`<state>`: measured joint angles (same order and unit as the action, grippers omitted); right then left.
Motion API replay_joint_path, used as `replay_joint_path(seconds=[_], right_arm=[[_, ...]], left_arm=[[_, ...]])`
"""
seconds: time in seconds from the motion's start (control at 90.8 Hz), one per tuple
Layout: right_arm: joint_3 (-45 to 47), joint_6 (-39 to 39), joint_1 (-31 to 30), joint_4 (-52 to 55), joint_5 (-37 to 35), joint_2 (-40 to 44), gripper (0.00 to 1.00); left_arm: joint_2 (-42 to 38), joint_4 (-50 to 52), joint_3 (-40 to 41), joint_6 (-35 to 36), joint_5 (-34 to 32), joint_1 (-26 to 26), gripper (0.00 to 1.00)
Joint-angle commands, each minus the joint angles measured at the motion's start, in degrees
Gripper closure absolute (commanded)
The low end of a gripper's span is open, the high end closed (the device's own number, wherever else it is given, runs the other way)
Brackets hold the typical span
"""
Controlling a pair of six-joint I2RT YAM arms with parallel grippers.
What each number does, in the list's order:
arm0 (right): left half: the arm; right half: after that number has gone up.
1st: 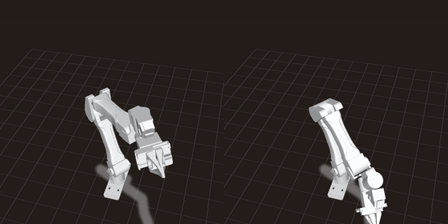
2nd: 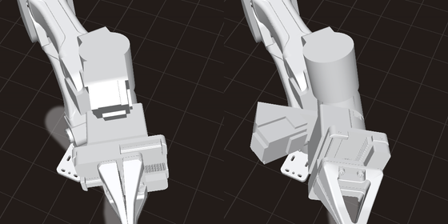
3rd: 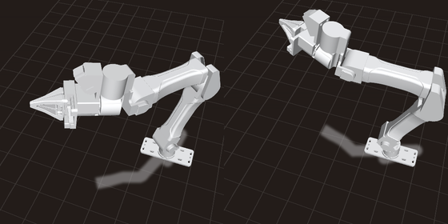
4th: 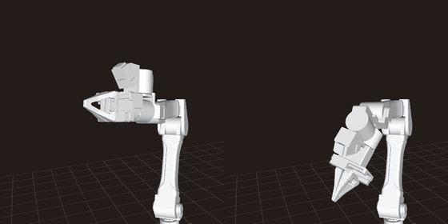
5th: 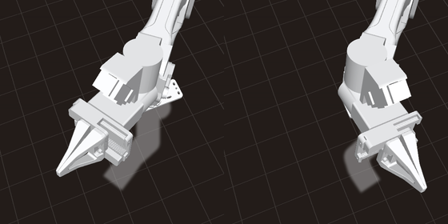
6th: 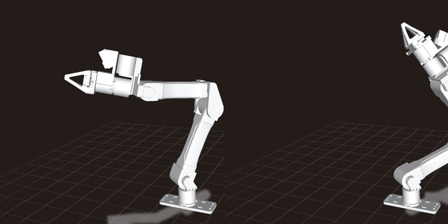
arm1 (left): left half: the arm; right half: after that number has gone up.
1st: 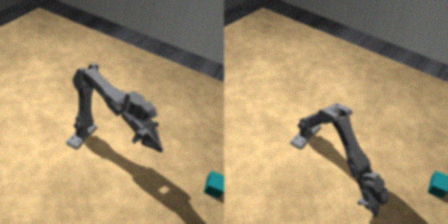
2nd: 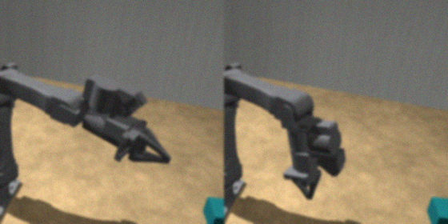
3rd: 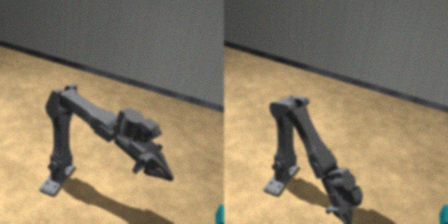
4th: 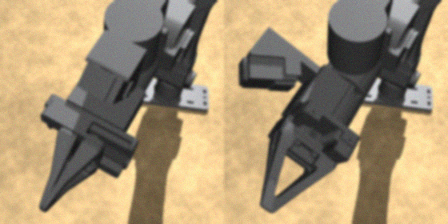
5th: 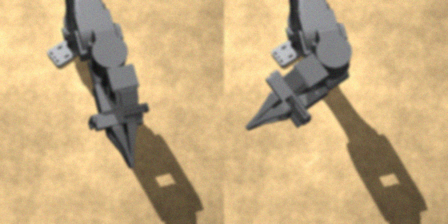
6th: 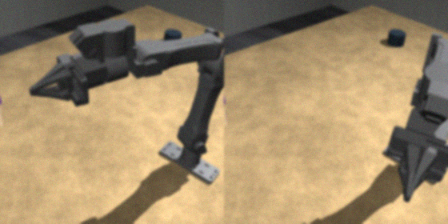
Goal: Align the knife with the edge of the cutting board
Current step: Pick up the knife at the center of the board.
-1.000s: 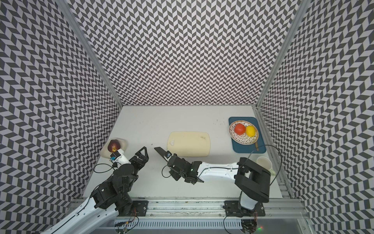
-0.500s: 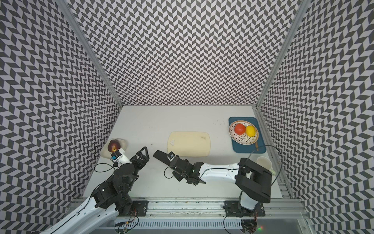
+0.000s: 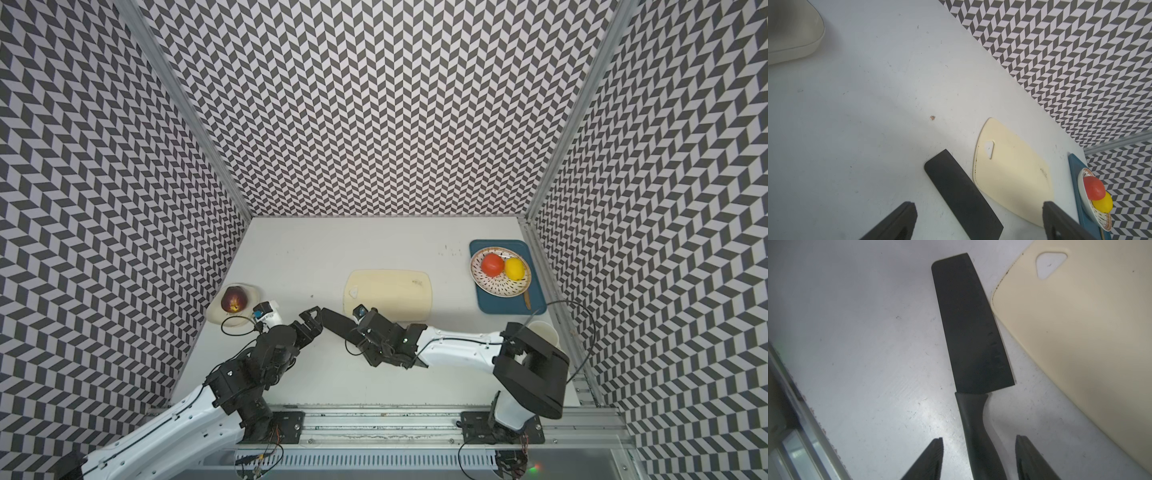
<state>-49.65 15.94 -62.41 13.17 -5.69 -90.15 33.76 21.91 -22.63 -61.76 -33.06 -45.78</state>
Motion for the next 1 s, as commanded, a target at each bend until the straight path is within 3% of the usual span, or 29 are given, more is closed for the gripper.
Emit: replay_joint_path(seconds=[0.0, 0.176, 0.264, 0.363, 0.496, 0.573, 0.639, 0.738, 0.991], right_arm=[[2.6, 2.1, 0.9, -2.7, 3.9, 1.5, 0.31], [1.9, 2.1, 1.5, -1.6, 5.1, -2.9, 0.33], [1.4, 1.5, 1.3, -1.4, 7.0, -5.5, 0.49], [1.0, 0.8, -0.8, -2.1, 6.5, -6.5, 0.53], [-0.6, 1.6, -2.4, -3.3, 7.1, -8.3, 0.66], [-2.8, 2.2, -2.4, -2.5, 7.9, -10.1, 0.66], [-5.6, 2.2, -2.4, 0.5, 8.2, -11.9, 0.58], [-10.1, 1.8, -2.2, 6.7, 8.1, -14.4, 0.52], [-23.9, 0.1, -1.2, 20.4, 9.4, -21.7, 0.51]], left_arm=[[0.1, 1.8, -2.7, -0.6, 1.7, -0.5, 0.0], [-1.9, 1.8, -2.4, -0.5, 0.7, -0.4, 0.0], [-2.7, 1.9, -2.3, -0.4, 0.3, -0.5, 0.0], [-3.0, 2.1, -2.4, -0.4, -0.5, -0.5, 0.0], [-3.2, 2.5, -2.7, -0.4, -1.4, -0.4, 0.0], [-3.8, 2.9, -2.8, -0.8, -1.8, -0.5, 0.0], [-4.5, 3.4, -2.8, -1.3, -2.4, -0.4, 0.0], [-5.8, 3.6, -2.4, -1.9, -3.8, -0.4, 0.0], [-9.8, 9.6, -2.8, -10.9, -11.4, -0.3, 0.0]])
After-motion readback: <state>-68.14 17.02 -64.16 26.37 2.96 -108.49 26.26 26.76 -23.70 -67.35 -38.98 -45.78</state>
